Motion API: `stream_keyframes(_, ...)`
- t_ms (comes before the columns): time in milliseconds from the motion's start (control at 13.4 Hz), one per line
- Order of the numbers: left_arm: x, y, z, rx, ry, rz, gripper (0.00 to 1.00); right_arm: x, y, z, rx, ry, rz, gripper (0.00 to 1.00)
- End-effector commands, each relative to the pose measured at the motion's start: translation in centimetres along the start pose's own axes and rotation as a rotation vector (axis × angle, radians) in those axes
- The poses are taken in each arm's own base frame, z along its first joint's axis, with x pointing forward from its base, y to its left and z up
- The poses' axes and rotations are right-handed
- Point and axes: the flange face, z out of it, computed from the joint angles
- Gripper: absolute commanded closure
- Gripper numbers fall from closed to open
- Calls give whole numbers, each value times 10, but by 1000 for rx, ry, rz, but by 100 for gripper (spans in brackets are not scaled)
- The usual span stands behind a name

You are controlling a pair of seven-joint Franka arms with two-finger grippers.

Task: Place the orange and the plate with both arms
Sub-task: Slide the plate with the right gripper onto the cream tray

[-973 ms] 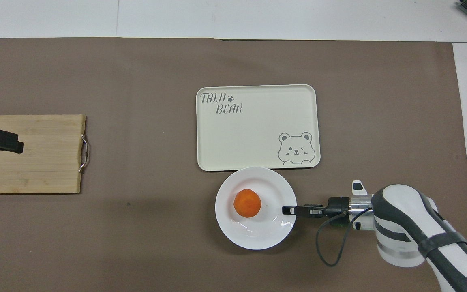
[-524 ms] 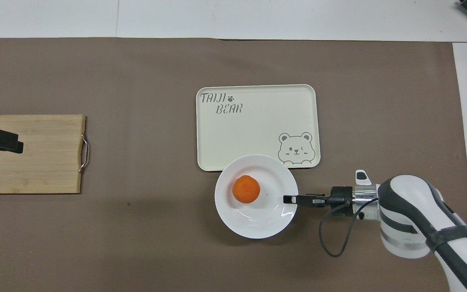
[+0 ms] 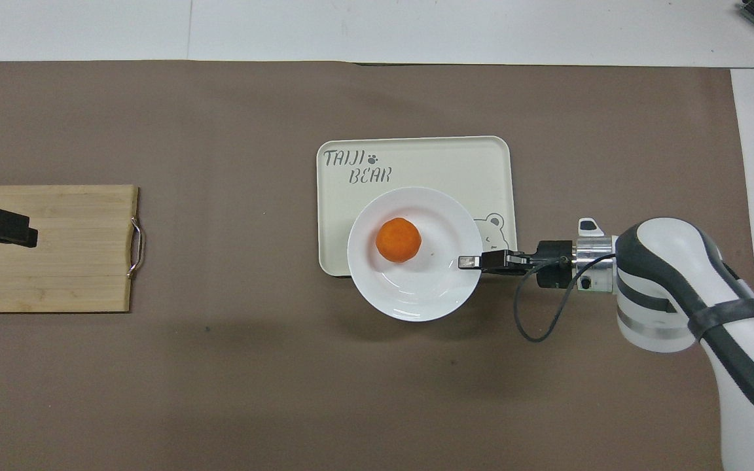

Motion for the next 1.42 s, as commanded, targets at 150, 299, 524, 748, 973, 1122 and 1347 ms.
stream_keyframes(150, -5, -1, 0, 20, 13, -10, 0, 54, -18, -10, -12, -2, 44, 100)
stream_keyframes(299, -5, -1, 0, 20, 11, -10, 0, 78, -9, -9, -27, 8, 41, 100)
stream_keyframes(524, -5, -2, 0, 20, 11, -12, 0, 107, 2, 2, -42, 18, 53, 100)
stream_keyframes(748, -6, -1, -1, 20, 13, -10, 0, 105, 7, 12, -72, 24, 60, 100)
stream_keyframes(973, -5, -1, 0, 20, 11, -10, 0, 95, 27, 20, -96, 5, 74, 100)
stream_keyframes(1122, -5, -1, 0, 20, 13, -10, 0, 89, 34, 20, -108, 7, 82, 100)
stream_keyframes(1347, -6, -1, -1, 20, 14, -10, 0, 83, 36, 29, -137, 16, 85, 100)
